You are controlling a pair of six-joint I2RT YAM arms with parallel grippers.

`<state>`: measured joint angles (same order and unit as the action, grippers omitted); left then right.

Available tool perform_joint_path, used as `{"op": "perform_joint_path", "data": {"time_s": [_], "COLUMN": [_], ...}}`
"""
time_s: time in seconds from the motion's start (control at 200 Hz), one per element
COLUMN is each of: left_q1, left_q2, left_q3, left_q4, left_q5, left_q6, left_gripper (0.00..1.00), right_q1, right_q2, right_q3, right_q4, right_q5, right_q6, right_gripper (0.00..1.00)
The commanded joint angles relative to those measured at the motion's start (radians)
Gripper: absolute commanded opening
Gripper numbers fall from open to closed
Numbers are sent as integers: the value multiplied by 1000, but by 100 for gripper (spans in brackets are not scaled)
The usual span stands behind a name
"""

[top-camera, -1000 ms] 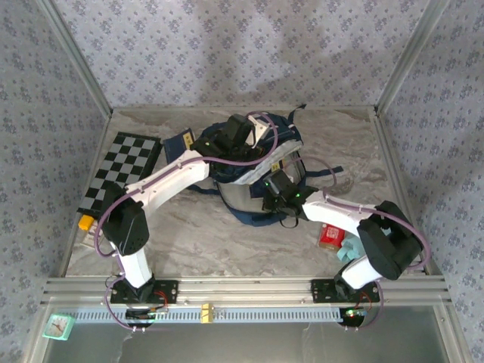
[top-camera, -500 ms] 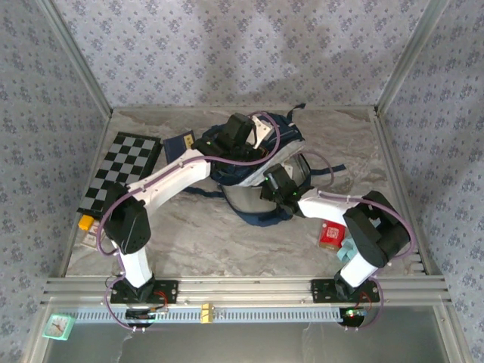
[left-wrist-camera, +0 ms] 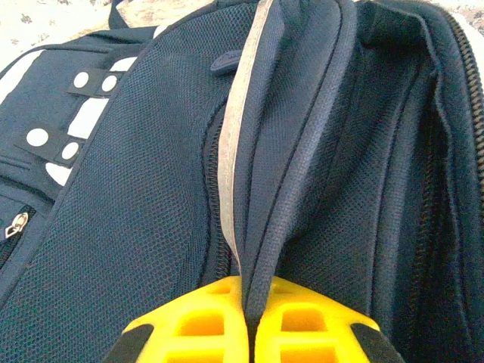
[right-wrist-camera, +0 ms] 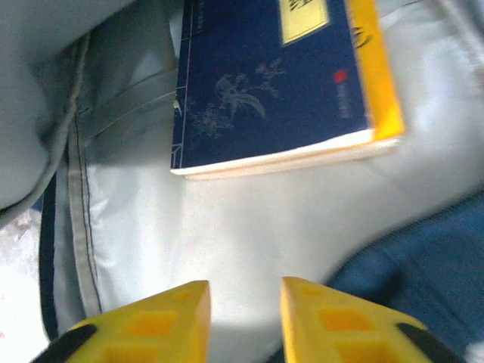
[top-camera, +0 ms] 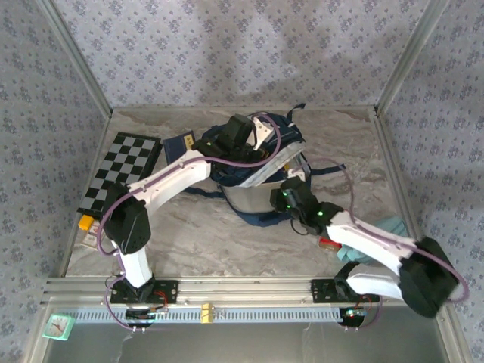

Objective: Pack the student bag

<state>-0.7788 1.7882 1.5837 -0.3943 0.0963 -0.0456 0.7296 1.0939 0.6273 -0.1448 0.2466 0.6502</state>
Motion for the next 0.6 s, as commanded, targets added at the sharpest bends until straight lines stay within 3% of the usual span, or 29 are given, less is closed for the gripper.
{"op": "perform_joint_path", "data": {"time_s": [0.0,0.145,0.27,0.405,0.595], "left_q1": [-2,2,4,47,230], "left_q2": [-4,-79,-226,-372,-508], "left_q3": [-14,-70,-220,-352,-500], "left_q4": [96,82,148,117,13], "left_q5": [46,55,79,-4,-27], "left_q6": [-19,-146,-237,-304,-432], "left_gripper": [9,27,49,58,63], "right_q1": [-24,-73,-82,-60,53], "right_q2": [-129,-202,-167,-14,251], "right_q3": [-7,51,119,227,416], "right_q4": [-266,-393,-381,-352,-276], "right_q5": [14,-32,-108,-195,-195], "right_q6": [28,-7,-55,-64,-103], "right_gripper": [38,43,49,52,54]}}
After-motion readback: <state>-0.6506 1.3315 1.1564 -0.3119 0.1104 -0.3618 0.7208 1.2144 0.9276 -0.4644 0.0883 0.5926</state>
